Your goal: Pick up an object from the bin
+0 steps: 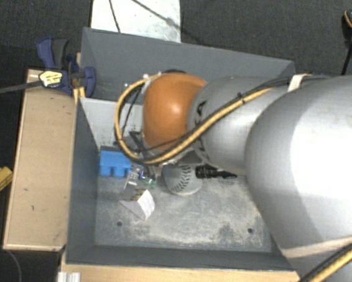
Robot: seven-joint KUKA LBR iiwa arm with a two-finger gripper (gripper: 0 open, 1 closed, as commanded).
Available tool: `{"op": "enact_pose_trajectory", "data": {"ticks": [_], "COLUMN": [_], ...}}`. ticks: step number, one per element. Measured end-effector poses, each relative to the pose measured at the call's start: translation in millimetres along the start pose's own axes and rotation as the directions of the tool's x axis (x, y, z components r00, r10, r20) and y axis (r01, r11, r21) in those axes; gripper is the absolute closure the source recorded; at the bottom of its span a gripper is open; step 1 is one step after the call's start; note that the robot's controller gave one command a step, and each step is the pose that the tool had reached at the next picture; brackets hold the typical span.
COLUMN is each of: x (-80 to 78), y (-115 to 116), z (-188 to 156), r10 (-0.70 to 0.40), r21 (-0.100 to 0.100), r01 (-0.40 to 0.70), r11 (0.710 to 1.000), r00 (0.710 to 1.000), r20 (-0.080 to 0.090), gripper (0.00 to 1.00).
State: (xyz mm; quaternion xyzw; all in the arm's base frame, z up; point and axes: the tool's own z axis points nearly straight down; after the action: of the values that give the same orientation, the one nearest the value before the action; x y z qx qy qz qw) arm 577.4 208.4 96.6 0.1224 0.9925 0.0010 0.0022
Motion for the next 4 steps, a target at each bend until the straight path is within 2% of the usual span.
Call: {"op": "enact_pose_trajectory", "data": {"ticks": [1,3,4], "x": [-3.9,-2.9,-1.7], "y": [13.0,12.4,11.6], "z": [25.0,21.4,2.4], "r10": [0.088,0.089,0.090], "r21": [0.003,0.004,0.007], "r01": [-0.088,-0.089,-0.090], "r11": [0.996,0.996,0.996], "r00": [0.996,0.996,0.996], "r20": [-0.004,-0.006,-0.010], "gripper": [1.00,1.00,1.00]}}
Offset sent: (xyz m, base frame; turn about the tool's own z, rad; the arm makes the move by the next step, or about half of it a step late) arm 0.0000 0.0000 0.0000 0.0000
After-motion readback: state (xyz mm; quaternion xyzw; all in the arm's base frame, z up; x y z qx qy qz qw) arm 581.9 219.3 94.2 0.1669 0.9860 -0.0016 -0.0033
